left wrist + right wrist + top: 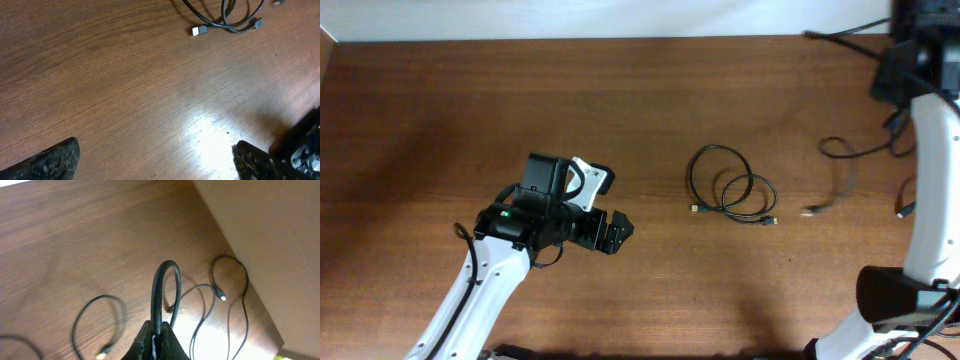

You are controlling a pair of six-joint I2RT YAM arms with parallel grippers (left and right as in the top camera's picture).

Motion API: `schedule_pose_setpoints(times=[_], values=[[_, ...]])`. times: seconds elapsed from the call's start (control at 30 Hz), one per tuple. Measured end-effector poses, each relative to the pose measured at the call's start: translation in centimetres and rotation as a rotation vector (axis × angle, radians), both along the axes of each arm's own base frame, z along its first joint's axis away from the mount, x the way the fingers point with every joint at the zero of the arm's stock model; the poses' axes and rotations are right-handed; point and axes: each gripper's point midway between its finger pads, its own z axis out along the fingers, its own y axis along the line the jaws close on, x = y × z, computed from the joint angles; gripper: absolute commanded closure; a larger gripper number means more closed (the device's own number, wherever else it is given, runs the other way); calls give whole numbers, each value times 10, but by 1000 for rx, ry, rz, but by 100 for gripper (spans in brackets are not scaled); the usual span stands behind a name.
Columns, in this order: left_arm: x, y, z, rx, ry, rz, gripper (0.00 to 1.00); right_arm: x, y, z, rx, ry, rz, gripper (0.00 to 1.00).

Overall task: Untangle cables
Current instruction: 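Carry the cable to the right table edge and release it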

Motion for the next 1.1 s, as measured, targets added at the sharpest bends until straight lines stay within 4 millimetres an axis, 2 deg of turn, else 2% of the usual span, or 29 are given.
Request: schedule_pose_setpoints(times=[0.13,0.43,0.57,0.63,0.73,0.9,1.0,1.03,1.07,1.1], values=[[0,0,0,0,0,0,1,0,-28,3,20,-53,-72,96],[0,0,0,0,0,0,1,31,-51,23,74,-260,-85,96],[0,0,0,0,0,0,1,43,-69,36,70,-361,-104,96],[0,0,0,0,1,0,1,47,-80,36,66,-380,-121,96],[0,0,0,0,0,0,1,52,-107,16,64,-357,-171,96],[0,0,0,0,0,0,1,55,-151,-29,77,-278,-257,96],[0,0,0,0,0,0,1,48,-181,-58,86,-226,-320,96],[0,0,0,0,0,0,1,46,-185,-63,89,-216,-330,96],[0,0,0,0,0,0,1,38,-200,-77,98,-189,-367,96],[0,0,0,0,0,0,1,32,-208,-82,105,-179,-393,96]])
